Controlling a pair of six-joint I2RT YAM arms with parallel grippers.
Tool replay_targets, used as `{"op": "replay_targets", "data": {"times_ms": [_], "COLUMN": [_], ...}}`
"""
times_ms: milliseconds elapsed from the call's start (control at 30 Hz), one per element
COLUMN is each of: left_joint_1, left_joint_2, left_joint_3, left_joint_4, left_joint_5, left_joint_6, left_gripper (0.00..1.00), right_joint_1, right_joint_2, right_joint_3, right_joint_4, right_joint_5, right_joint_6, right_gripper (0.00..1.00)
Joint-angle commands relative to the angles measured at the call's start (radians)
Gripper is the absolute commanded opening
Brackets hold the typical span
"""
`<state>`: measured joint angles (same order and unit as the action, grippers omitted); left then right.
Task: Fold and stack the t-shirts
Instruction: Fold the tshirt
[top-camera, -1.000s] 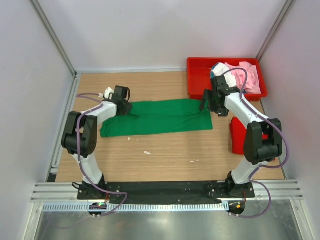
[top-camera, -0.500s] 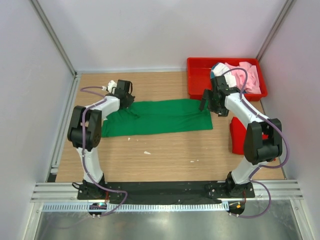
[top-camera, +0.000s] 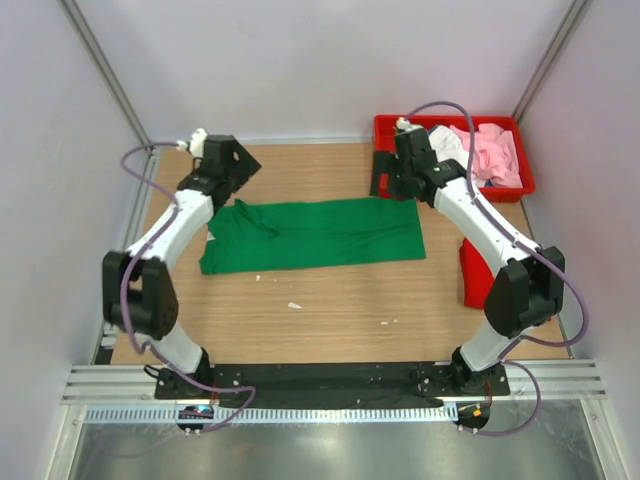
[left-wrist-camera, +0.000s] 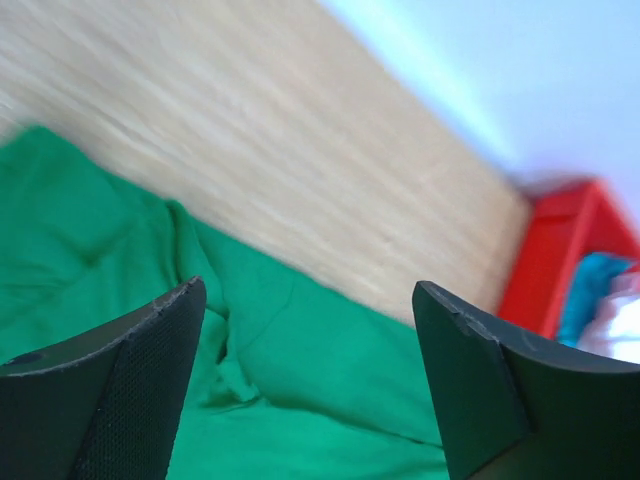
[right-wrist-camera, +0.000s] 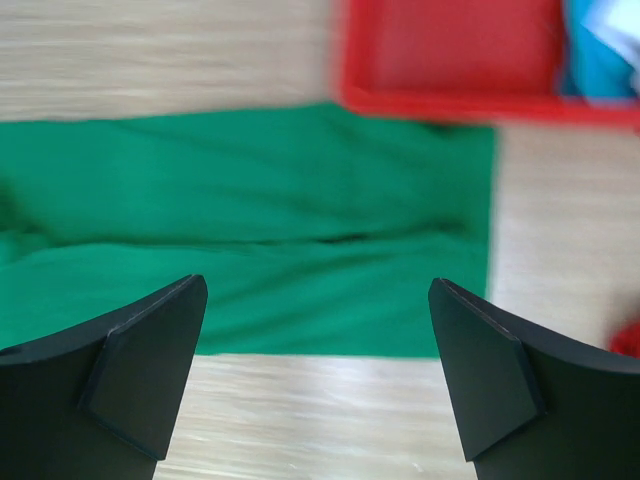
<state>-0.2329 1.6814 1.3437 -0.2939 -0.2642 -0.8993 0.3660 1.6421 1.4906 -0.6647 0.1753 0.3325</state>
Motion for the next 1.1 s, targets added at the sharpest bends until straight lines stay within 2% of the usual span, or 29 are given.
{"op": "replay_targets", "data": {"times_ms": [0, 33, 67, 133, 167, 200, 267, 300, 333, 467, 600, 733, 833, 1000, 1067], "left_joint_1": [0.079, 0.116, 0.135, 0.171, 0.196, 0.205, 0.216, 0.225, 0.227, 0.23, 0.228, 0.228, 0.228, 0.228, 0.228], "left_joint_2": [-0.193, -0.216, -0.241, -0.278, -0.282, -0.279, -0.247, -0.227, -0.192, -0.106, -0.034, 0.037, 0.084, 0.15, 0.162], "left_joint_3": [-0.059, -0.087, -0.112, -0.191, -0.218, -0.251, -0.265, -0.267, -0.264, -0.226, -0.178, -0.14, -0.126, -0.111, -0.104], "left_joint_4": [-0.097, -0.099, -0.097, -0.082, -0.056, -0.042, -0.013, -0.004, 0.008, 0.055, 0.067, 0.099, 0.114, 0.136, 0.134], "left_joint_5": [-0.03, -0.027, -0.021, 0.029, 0.045, 0.071, 0.098, 0.13, 0.149, 0.184, 0.177, 0.221, 0.24, 0.247, 0.247], "left_joint_6": [0.072, 0.069, 0.054, 0.045, 0.046, 0.049, 0.054, 0.057, 0.06, 0.082, 0.091, 0.079, 0.068, 0.059, 0.06], "left_gripper": [0.86, 0.87, 0.88, 0.87, 0.86, 0.84, 0.79, 0.76, 0.7, 0.61, 0.6, 0.58, 0.57, 0.56, 0.56], "right_joint_1": [0.137, 0.186, 0.217, 0.269, 0.324, 0.342, 0.378, 0.392, 0.399, 0.474, 0.485, 0.485, 0.485, 0.485, 0.485], "right_joint_2": [-0.024, -0.013, -0.002, 0.041, 0.065, 0.091, 0.204, 0.246, 0.333, 0.49, 0.573, 0.598, 0.616, 0.683, 0.711], "right_joint_3": [0.071, 0.057, 0.045, -0.002, -0.015, -0.021, 0.022, 0.058, 0.135, 0.295, 0.384, 0.382, 0.382, 0.434, 0.471], "right_joint_4": [0.143, 0.183, 0.28, 0.376, 0.463, 0.494, 0.53, 0.515, 0.502, 0.418, 0.395, 0.43, 0.479, 0.496, 0.456], "right_joint_5": [-0.091, -0.13, -0.237, -0.299, -0.309, -0.309, -0.316, -0.338, -0.338, -0.3, -0.191, -0.071, -0.04, -0.04, -0.051], "right_joint_6": [-0.082, -0.096, -0.11, -0.148, -0.176, -0.184, -0.178, -0.182, -0.185, -0.295, -0.329, -0.328, -0.351, -0.362, -0.38], "right_gripper": [1.0, 1.0, 0.98, 0.96, 0.95, 0.88, 0.82, 0.74, 0.71, 0.68, 0.67, 0.64, 0.6, 0.51, 0.42]}}
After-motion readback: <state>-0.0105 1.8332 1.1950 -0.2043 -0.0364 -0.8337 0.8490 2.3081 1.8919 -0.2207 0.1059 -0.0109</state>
